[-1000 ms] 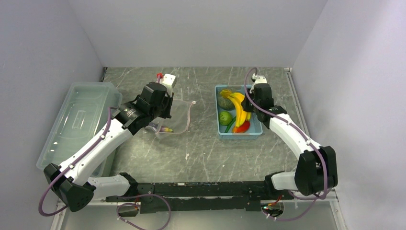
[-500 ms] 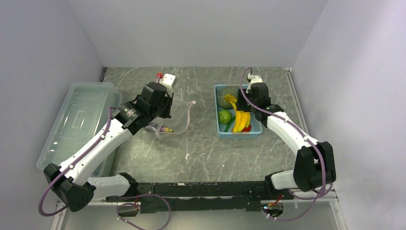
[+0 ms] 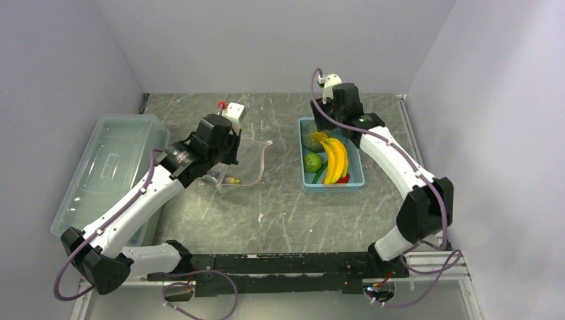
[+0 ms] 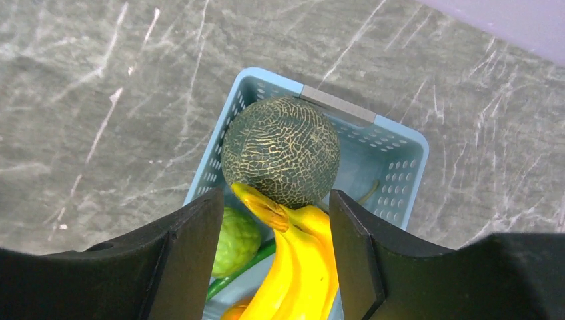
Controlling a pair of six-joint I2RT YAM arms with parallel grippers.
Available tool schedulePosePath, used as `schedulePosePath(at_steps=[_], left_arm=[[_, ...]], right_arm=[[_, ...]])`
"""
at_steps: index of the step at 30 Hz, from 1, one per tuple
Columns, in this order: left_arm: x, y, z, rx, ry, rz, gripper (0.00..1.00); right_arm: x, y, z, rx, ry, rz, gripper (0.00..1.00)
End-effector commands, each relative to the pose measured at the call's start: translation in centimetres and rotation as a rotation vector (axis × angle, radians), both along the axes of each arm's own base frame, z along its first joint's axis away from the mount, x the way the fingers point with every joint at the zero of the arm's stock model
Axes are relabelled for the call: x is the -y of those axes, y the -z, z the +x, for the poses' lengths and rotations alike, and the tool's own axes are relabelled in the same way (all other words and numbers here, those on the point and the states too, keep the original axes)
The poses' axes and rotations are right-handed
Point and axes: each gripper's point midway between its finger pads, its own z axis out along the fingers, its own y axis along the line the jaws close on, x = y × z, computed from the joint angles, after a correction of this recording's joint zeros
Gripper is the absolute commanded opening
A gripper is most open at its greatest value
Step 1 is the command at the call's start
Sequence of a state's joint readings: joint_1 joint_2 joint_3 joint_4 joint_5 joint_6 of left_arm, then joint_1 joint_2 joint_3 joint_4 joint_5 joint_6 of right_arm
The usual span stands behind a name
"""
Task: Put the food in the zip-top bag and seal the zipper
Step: Pick up the fake fruit from the bin.
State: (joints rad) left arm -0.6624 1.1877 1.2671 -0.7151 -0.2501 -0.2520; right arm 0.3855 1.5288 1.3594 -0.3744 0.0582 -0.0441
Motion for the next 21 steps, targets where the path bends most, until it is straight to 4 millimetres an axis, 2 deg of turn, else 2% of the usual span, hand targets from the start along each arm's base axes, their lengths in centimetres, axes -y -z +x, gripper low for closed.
schedulePosePath(at_steps=[1,9,21], left_arm=[[-0.1,-1.5,0.0,0.048,0.009,-0.032,0.0],[-0.1,-1.7,-0.1,0.051,0.011,-0.034,0.0],[-0.1,-1.6,-0.1,0.05,0.014,-0.029,0.0]], right_arm=[[-0.7,1.3,-0.2,-0.089,-0.08,-0.164,0.62],[-1.8,3.7,0.2,-0.22,-0.174,-0.309,0.57],[-1.3,6.9,0.1,-0.348,-0.228,-0.412,0.52]])
